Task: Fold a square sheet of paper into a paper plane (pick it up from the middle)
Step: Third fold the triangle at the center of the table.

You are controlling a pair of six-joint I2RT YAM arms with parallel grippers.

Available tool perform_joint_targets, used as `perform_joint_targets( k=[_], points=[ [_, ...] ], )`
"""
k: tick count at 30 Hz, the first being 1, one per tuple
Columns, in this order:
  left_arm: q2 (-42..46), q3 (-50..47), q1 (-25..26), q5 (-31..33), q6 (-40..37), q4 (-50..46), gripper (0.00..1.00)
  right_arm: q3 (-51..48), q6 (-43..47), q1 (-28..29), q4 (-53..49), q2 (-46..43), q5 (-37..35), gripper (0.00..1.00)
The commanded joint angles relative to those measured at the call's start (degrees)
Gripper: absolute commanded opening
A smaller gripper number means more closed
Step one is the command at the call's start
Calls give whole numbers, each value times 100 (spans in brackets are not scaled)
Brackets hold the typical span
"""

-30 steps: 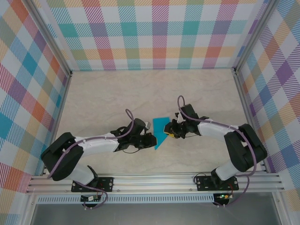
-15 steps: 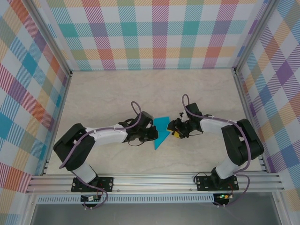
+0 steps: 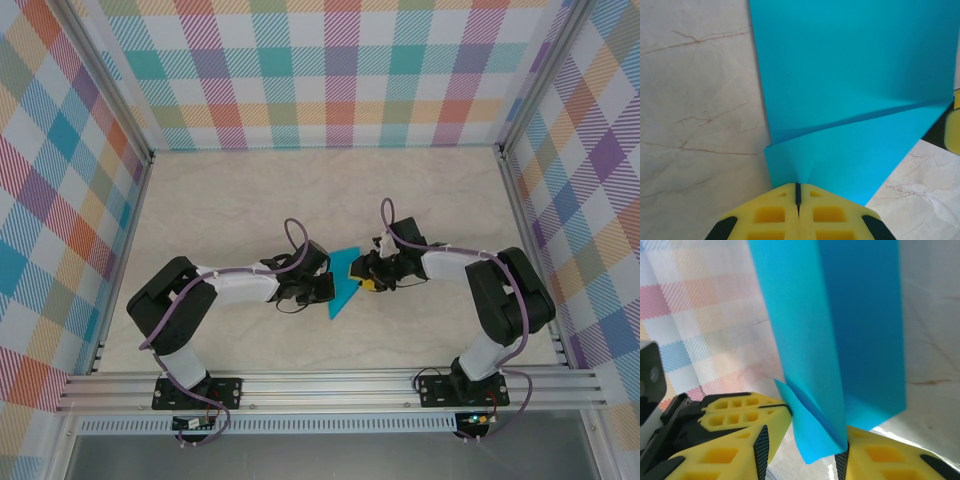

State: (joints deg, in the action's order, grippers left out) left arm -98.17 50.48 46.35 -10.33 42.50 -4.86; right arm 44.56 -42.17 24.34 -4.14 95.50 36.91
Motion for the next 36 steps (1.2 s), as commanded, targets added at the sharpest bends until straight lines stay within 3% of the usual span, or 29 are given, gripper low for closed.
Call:
perform_joint_targets(
  k=[1,6,12,16,20,26,29,36],
  points=[
    [-71,167,-68,104,-128,-138,5,308,625,108,-213,189,256,39],
    [-5,235,-69,209,-171,-296,6,494,995,162,-466,425,282,36],
    [502,41,-15,343,-102,-141,17,729,1244,203,-839,603,345,26],
    [805,-122,238,804,-100,-334,26,715,1163,214,-853,605,359,13],
    [1045,-99,701,1577,-222,-778,33,603,810,244,-605,503,379,6],
    [1212,-159,1340,2786,-275,-1037,42,170,-218,317,203,155,233,5],
    [1089,-154,1539,3069,-277,-987,43,89,-578,368,349,3,135,5],
    [392,470,2038,3713,-253,-1458,48,249,-449,396,-179,-322,-99,10]
  ],
)
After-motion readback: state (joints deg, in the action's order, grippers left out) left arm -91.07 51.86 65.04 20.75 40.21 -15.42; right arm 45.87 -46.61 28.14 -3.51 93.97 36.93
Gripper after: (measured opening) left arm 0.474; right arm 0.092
